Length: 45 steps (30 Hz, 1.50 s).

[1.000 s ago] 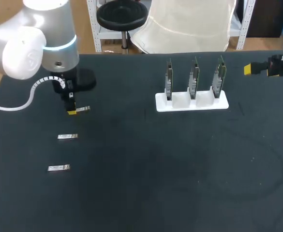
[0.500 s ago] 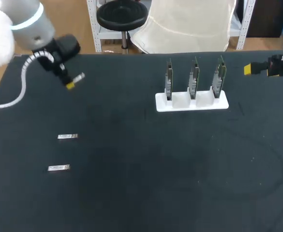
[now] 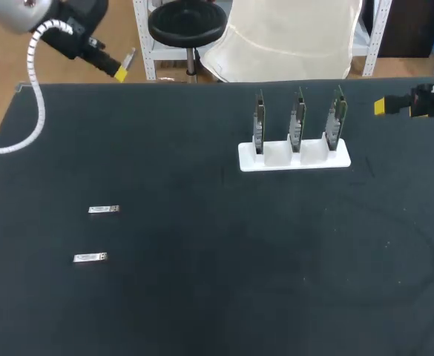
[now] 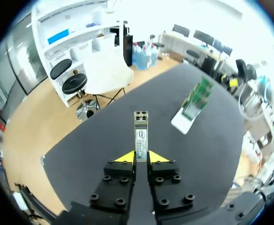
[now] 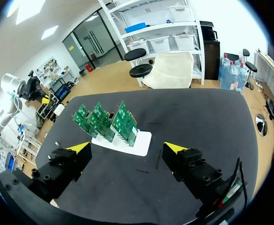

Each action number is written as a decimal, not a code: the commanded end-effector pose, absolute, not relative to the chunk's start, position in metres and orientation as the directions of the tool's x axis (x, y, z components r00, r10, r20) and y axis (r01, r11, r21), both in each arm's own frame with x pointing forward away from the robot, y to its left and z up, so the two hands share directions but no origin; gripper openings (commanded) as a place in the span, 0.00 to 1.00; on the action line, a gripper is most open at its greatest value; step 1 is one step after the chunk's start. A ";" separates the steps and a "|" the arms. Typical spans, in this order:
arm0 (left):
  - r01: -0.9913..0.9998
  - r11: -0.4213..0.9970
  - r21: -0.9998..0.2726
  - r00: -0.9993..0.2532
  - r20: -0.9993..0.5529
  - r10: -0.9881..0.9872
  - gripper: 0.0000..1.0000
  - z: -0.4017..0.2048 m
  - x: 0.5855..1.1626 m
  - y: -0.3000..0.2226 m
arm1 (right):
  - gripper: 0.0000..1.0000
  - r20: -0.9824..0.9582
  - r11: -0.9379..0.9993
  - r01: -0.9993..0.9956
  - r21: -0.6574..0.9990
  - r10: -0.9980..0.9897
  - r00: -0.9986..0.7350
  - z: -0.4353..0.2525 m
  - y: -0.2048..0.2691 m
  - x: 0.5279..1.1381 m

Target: Pick up the optical module with the left hand, and insert it into the network port with the right hand.

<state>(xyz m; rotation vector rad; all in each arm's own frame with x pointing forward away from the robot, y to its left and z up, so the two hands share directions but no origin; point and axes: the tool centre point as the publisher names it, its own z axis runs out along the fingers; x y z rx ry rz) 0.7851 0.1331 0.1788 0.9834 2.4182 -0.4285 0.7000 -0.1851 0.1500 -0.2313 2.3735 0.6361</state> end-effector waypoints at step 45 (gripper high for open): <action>0.982 0.191 -0.007 -0.040 -0.985 0.170 0.00 0.220 0.748 -0.024 | 1.00 -0.643 0.866 -0.321 0.383 0.000 -0.766 0.150 -0.185 0.700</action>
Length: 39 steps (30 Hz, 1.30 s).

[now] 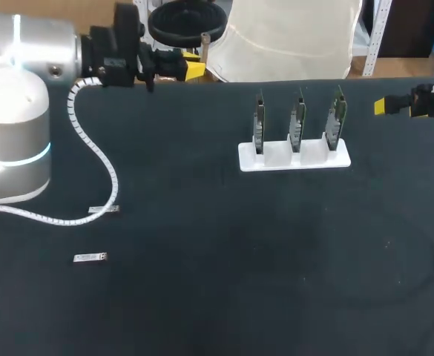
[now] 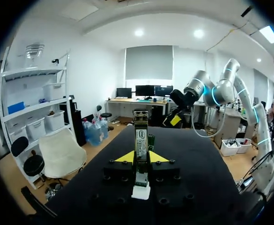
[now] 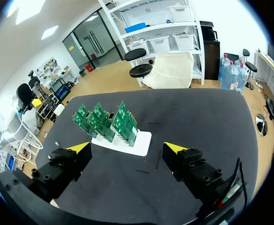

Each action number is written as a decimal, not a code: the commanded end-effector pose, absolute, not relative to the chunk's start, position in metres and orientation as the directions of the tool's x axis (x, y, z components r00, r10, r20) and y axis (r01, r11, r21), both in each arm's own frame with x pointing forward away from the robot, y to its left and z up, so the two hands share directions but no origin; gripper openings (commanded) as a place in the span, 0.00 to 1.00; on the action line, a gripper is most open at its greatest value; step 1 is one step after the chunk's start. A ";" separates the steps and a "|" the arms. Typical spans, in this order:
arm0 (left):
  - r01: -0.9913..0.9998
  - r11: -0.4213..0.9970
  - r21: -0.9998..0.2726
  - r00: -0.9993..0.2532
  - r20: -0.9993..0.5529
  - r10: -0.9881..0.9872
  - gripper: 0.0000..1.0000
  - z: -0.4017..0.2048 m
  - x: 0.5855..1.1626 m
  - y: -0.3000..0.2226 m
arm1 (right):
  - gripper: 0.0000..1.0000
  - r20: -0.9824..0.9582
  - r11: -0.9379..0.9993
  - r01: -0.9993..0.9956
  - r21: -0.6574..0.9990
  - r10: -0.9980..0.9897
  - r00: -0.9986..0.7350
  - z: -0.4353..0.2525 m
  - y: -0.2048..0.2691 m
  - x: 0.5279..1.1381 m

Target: Pick up the optical module with the left hand, and insert it into the network port with the right hand.

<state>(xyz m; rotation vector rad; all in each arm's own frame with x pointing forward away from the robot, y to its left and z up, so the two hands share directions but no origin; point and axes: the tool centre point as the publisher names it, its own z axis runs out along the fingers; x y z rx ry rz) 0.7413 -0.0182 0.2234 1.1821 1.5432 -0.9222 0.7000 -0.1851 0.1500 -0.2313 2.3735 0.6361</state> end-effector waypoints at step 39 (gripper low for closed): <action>0.996 0.069 -0.057 -0.065 -0.989 0.130 0.00 0.199 0.754 -0.108 | 1.00 -0.643 0.866 -0.321 0.383 0.000 -0.766 0.150 -0.185 0.700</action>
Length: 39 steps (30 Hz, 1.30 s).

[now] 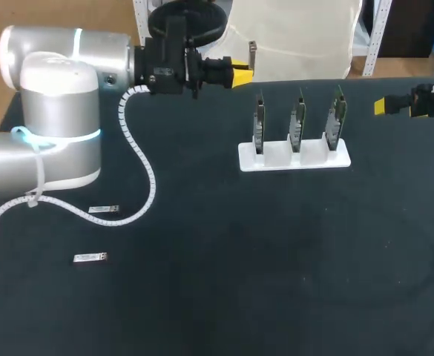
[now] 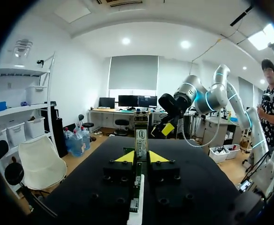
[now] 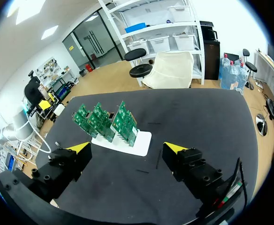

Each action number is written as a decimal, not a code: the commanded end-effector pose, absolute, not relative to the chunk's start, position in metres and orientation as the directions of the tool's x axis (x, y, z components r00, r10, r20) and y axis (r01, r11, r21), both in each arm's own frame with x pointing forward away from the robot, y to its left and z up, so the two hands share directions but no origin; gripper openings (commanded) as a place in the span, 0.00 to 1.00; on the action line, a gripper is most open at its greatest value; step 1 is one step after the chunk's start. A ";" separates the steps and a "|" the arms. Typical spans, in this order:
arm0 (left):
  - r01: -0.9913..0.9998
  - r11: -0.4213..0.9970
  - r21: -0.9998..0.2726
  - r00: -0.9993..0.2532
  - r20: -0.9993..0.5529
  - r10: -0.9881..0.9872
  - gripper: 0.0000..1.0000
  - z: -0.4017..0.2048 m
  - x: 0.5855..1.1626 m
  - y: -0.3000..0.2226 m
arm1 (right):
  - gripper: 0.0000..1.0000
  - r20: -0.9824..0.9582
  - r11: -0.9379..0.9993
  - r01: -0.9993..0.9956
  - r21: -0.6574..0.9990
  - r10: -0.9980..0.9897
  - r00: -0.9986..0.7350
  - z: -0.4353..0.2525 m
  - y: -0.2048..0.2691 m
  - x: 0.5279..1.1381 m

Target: Pick up the optical module with the left hand, and insert it into the network port with the right hand.

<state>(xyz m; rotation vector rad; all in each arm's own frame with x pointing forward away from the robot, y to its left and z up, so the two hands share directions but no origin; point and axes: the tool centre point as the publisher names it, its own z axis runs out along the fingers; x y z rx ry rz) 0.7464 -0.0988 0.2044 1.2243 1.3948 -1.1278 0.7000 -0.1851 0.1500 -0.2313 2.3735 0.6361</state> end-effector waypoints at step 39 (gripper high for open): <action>0.993 0.055 -0.101 -0.108 -0.983 0.151 0.00 0.165 0.755 -0.122 | 1.00 -0.643 0.866 -0.321 0.383 0.000 -0.766 0.150 -0.185 0.700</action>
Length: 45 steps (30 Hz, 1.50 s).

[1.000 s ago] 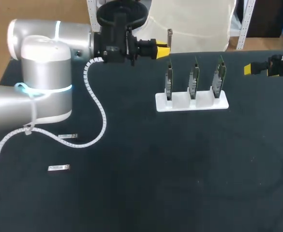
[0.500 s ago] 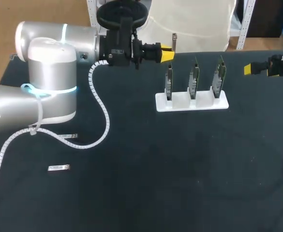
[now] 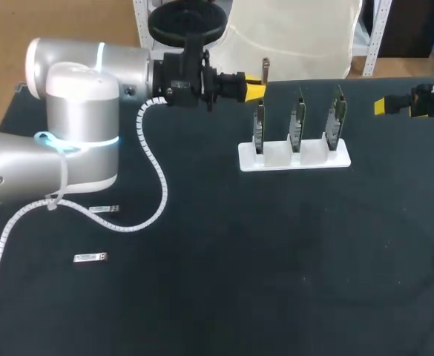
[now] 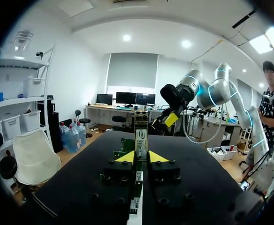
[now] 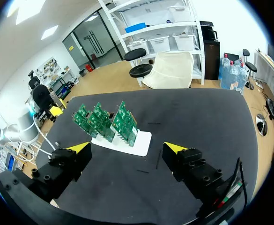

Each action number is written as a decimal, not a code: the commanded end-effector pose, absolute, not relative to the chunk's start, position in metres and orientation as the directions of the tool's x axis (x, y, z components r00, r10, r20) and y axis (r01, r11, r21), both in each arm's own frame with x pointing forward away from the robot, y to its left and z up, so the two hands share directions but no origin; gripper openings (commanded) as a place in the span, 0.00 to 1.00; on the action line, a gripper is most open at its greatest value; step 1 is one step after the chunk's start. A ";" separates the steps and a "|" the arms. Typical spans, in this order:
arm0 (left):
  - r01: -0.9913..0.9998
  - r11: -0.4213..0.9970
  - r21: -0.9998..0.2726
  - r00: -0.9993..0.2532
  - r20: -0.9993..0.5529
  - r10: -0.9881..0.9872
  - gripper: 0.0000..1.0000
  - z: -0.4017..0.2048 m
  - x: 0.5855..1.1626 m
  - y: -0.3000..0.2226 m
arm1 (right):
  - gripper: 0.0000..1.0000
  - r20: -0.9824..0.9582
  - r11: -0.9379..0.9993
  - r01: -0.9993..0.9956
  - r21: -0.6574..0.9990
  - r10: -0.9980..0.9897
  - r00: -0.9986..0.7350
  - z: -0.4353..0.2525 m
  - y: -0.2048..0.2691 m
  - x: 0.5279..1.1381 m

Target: Pick up the optical module with the left hand, and insert it into the network port with the right hand.

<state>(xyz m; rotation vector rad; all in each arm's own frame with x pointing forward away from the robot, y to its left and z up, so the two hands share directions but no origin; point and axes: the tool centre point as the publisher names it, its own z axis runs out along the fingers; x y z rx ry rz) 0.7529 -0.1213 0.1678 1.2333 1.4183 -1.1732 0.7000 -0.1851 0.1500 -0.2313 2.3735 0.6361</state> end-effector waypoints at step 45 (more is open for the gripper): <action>0.993 0.058 -0.102 -0.110 -0.982 0.155 0.00 0.164 0.757 -0.123 | 1.00 -0.694 0.400 -0.876 0.271 -0.549 -0.465 0.189 -0.145 0.769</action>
